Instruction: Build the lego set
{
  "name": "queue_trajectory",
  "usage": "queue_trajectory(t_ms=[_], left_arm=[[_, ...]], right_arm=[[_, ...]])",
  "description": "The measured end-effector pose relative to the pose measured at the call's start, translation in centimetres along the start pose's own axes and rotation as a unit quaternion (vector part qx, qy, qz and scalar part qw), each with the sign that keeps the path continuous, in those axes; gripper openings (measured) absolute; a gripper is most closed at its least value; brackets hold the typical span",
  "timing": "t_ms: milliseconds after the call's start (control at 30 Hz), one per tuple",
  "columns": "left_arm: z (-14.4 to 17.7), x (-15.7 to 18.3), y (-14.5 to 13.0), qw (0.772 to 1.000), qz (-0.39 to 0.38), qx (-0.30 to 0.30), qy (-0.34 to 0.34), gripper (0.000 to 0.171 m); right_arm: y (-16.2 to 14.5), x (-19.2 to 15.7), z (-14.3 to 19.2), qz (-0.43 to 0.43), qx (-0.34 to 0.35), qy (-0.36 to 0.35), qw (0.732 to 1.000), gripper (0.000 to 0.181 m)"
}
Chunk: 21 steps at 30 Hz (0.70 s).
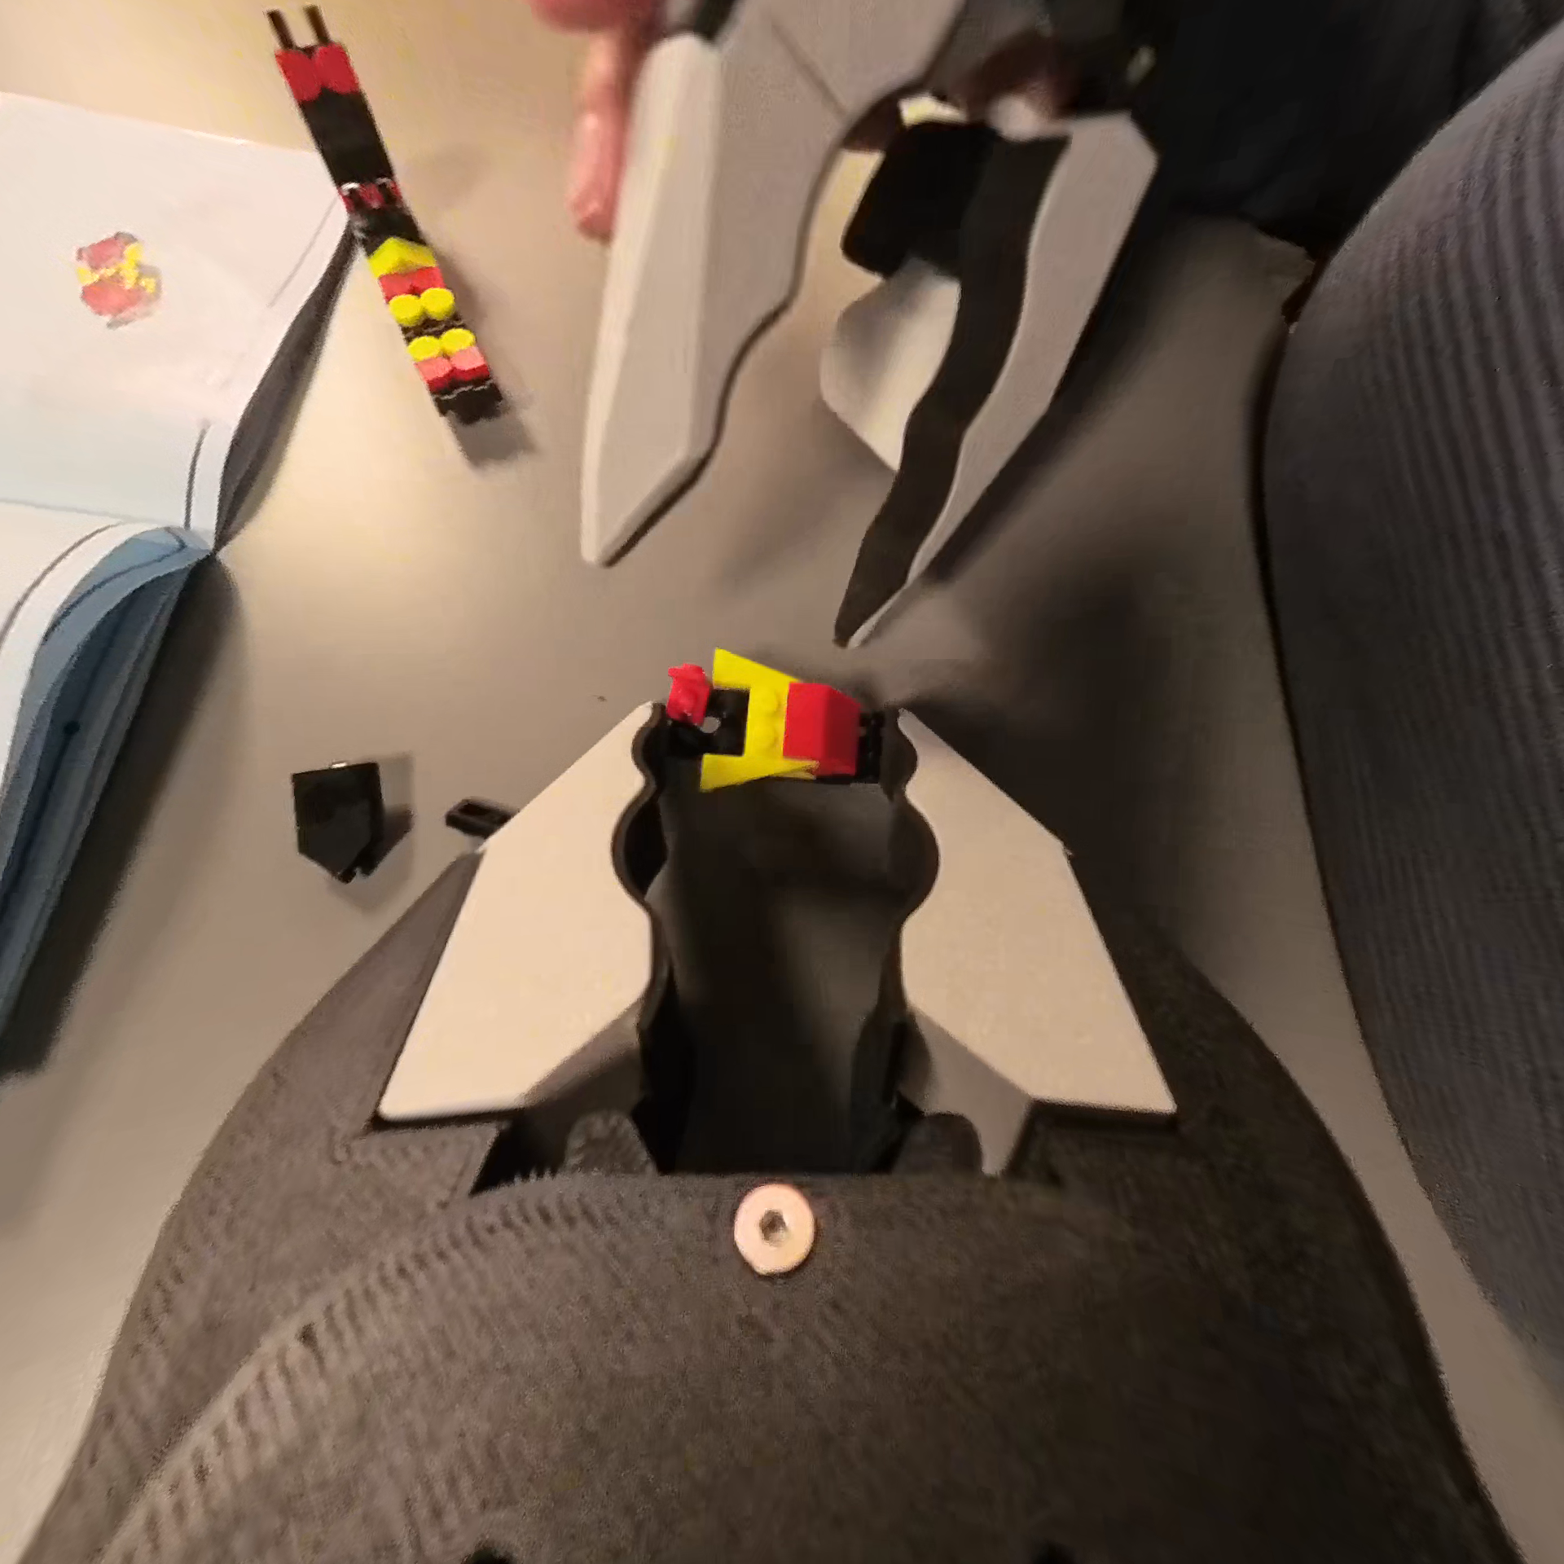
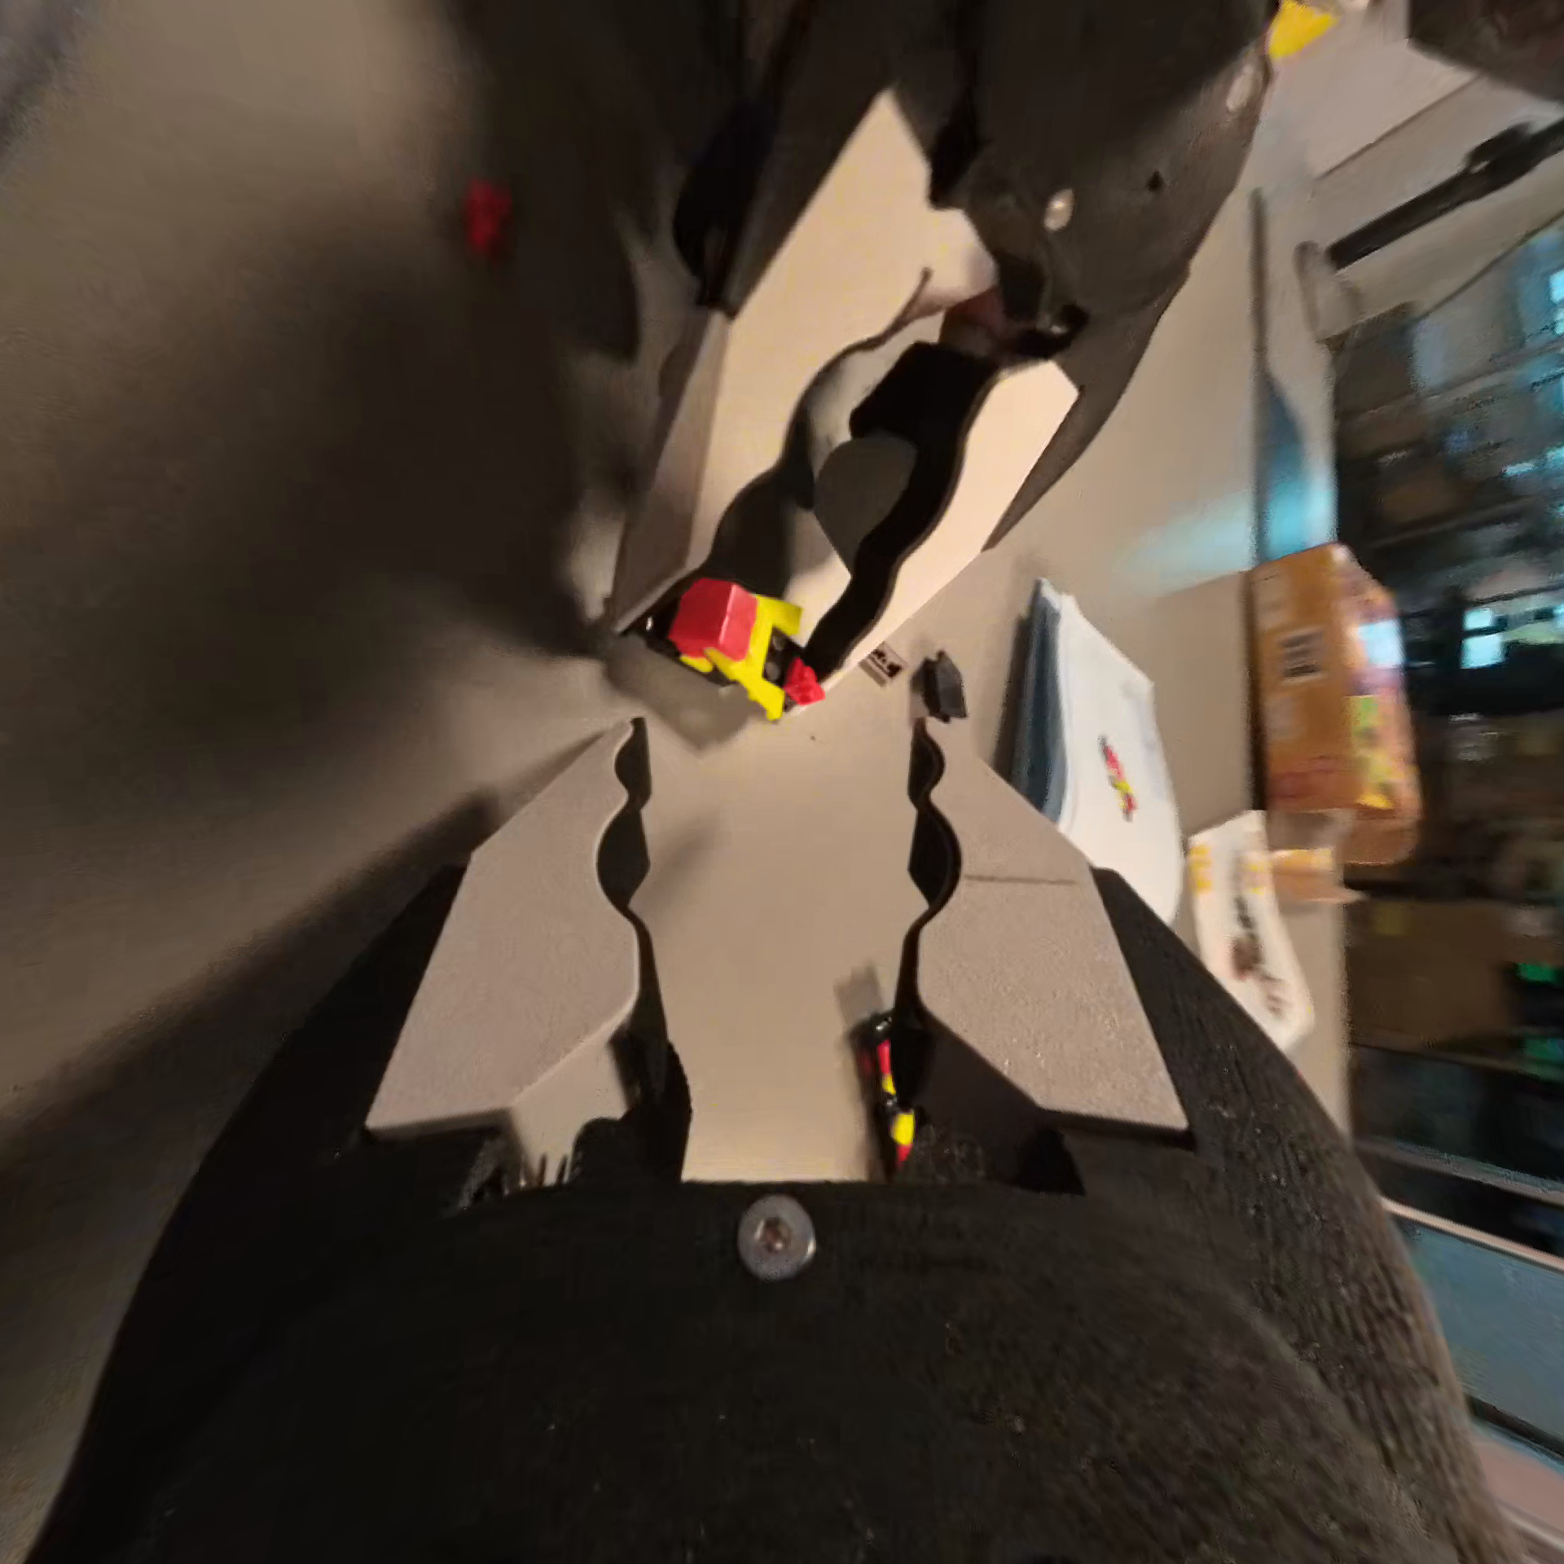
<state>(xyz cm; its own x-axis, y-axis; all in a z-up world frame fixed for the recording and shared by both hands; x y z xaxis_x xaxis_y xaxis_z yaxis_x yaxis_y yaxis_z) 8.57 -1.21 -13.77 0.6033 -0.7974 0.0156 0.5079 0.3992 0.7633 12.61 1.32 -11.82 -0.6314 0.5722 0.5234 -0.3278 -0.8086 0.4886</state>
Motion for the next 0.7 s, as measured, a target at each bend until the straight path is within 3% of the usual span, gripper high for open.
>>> queue_trajectory(t_ms=[133,433,600,700], left_arm=[[0.1,-0.4,0.1,1.0,0.02,0.003,0.003,0.051],[0.8,-0.2,0.6,0.997,0.05,0.029,-0.042,0.05],[1.5,0.6,1.3,0.988,0.089,0.054,-0.111,0.05],[1.7,0.8,1.4,0.983,0.104,0.059,-0.139,0.05]], right_arm=[[0.4,0.0,-0.4,0.071,-0.022,-0.066,0.995,0.06],[-0.2,0.6,-1.3,0.14,-0.095,-0.078,0.982,0.042],[0.6,0.3,-1.4,0.124,-0.041,-0.062,0.989,0.048],[1.2,0.2,-1.1,0.112,0.0,-0.057,0.992,0.04]])
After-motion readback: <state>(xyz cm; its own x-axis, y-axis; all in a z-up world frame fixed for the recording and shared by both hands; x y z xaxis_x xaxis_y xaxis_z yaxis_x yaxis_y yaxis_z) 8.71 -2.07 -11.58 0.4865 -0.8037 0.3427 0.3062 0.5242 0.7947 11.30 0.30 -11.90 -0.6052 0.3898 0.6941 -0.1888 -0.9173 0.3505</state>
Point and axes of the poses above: each gripper's, where its closed fingertips meet, z back along the fingers, y out of its top, x = y × z across the jaws, the point moved 3 cm from there along z, back along the fingers, and after that the axes turned 9 degrees about y, right-handed, at the moved point
